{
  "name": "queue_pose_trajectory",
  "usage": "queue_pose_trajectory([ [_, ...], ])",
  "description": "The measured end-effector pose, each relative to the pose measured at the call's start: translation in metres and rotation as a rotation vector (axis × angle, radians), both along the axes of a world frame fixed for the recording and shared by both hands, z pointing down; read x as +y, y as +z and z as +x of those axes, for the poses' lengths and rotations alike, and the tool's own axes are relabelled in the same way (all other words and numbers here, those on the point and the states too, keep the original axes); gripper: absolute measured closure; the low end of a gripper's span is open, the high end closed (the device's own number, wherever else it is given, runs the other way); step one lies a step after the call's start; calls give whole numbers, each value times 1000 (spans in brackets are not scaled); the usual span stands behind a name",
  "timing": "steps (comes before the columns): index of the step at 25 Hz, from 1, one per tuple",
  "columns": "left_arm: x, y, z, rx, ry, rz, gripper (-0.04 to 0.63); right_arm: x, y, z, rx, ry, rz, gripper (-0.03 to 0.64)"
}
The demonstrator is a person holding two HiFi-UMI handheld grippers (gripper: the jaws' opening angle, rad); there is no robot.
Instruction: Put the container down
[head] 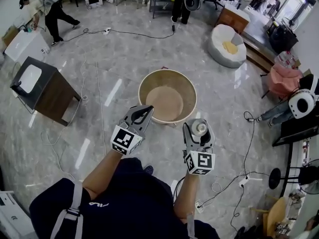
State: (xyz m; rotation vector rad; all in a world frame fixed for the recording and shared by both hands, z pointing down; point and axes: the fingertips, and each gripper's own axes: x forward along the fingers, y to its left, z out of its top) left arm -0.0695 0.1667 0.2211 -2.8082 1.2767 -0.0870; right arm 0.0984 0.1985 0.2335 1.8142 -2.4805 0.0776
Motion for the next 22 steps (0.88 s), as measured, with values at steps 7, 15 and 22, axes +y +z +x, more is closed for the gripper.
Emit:
queue_pose_trajectory([
  [7, 0, 4, -2, -4, -50, -13, 571, -4, 6, 9, -11, -23, -14, 279],
  [15, -34, 11, -2, 17, -51, -2, 571, -33, 9, 8, 1, -18, 3, 279],
  [22, -73, 11, 5, 33, -38, 15, 571, -68, 12, 17, 15, -4, 7, 279],
])
